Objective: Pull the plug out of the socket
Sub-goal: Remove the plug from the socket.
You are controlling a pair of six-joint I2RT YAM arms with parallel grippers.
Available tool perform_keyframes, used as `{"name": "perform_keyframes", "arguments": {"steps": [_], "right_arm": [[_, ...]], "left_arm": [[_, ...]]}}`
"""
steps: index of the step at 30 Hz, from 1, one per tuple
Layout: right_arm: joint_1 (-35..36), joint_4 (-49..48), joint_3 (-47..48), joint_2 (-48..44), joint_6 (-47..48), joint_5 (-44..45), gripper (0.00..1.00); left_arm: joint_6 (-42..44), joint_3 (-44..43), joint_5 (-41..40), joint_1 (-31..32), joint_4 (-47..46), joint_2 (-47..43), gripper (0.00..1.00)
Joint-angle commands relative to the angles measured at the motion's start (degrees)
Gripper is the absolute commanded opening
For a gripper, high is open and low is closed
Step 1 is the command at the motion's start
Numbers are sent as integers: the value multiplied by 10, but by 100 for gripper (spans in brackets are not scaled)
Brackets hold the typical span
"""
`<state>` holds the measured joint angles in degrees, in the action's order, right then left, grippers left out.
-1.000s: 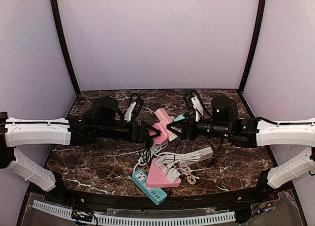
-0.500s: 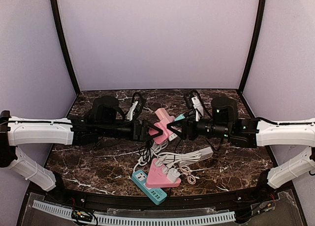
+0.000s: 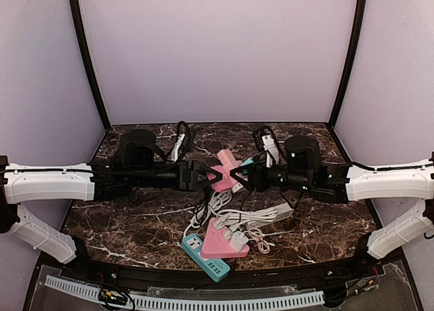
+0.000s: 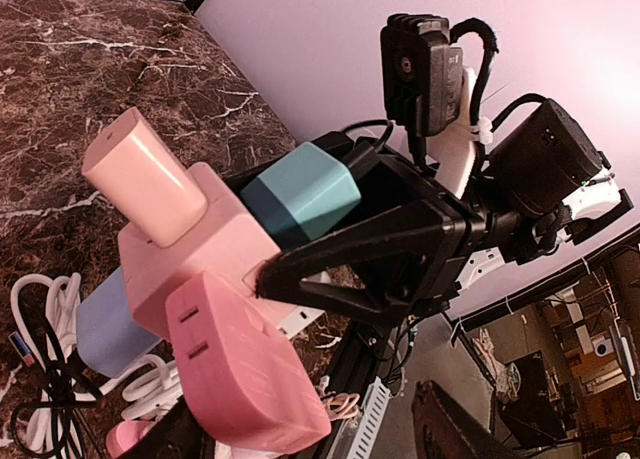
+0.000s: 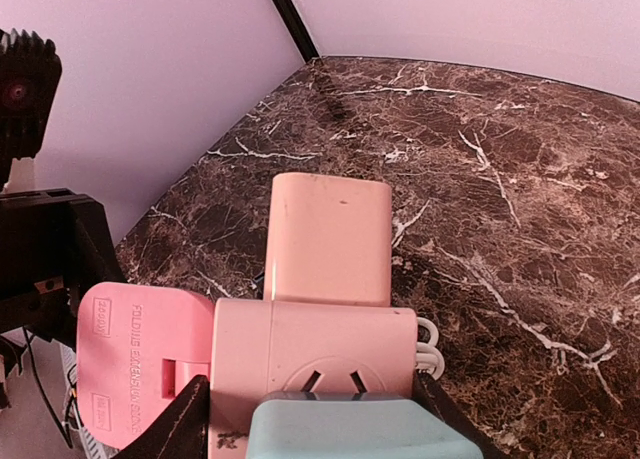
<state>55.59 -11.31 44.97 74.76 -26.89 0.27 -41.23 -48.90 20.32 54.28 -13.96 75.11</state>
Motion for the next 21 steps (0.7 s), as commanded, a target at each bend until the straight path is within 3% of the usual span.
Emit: {"name": "perform_keyframes", "arguments": {"steps": [1,21], "right_arm": [[-2,-71,22,2,-10,7,0],[-2,-66,35,0,-12,0,0]], "left_arm": [[-2,6,11,4,-25,-8,65],[-4,-8,-17,4,-1,34,59]]}}
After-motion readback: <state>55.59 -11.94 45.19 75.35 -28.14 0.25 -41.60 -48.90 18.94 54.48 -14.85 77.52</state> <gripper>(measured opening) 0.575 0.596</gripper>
